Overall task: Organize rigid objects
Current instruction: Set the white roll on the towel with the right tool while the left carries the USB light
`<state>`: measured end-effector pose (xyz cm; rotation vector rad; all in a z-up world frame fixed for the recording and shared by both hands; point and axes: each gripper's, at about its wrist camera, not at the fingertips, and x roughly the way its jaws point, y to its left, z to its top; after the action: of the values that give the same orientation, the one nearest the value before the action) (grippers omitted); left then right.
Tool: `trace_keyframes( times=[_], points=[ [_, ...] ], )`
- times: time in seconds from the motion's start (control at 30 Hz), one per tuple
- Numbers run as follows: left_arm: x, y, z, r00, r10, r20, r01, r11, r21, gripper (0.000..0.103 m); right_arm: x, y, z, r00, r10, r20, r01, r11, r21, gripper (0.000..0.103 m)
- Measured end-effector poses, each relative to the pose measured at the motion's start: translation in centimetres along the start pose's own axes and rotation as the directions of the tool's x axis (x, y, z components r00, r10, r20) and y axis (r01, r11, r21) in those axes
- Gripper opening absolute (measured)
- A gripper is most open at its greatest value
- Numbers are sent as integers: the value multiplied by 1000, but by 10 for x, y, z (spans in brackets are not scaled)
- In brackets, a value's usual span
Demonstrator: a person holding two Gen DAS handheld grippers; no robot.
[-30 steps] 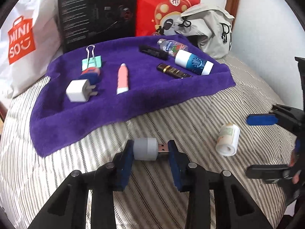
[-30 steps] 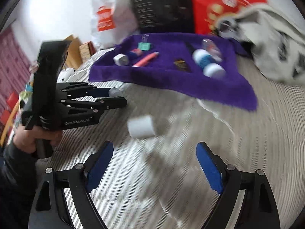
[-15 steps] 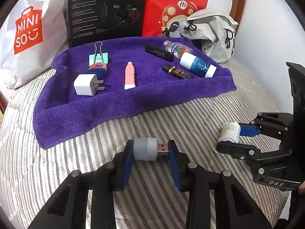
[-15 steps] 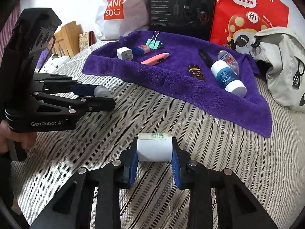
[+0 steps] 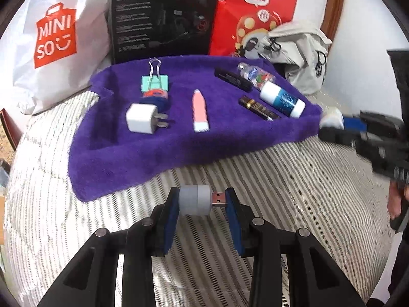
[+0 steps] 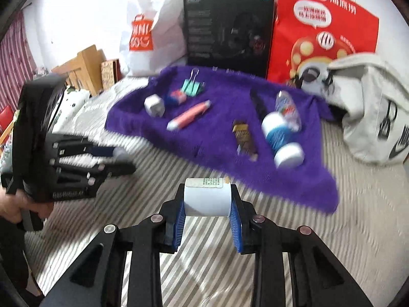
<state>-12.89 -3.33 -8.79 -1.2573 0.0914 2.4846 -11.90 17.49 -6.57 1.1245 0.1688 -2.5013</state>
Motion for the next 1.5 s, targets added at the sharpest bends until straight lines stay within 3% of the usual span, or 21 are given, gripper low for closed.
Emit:
trace_keyframes(
  times=[0.2, 0.33, 0.7, 1.03, 1.5],
  points=[
    [-13, 9, 15, 999, 28, 18, -28, 1000, -3, 34, 5, -16, 51, 999, 6, 46, -6, 1000, 0, 31],
    [-19, 19, 20, 998, 50, 26, -50, 999, -21, 34, 31, -27, 91, 999, 5, 50, -4, 1000, -12, 31],
    [-18, 40, 22, 998, 65, 23, -64, 997, -51, 34, 128, -42, 154, 999, 12, -40, -13, 1000, -19, 31],
    [-12, 44, 25, 999, 30, 23, -28, 998, -54, 34, 189, -39, 171, 987, -17, -163, 11, 999, -37, 31],
    [-13, 52, 21, 999, 36, 10, -35, 997, -62, 34, 202, -31, 173, 974, -37, -222, 16, 995, -97, 31]
  ],
)
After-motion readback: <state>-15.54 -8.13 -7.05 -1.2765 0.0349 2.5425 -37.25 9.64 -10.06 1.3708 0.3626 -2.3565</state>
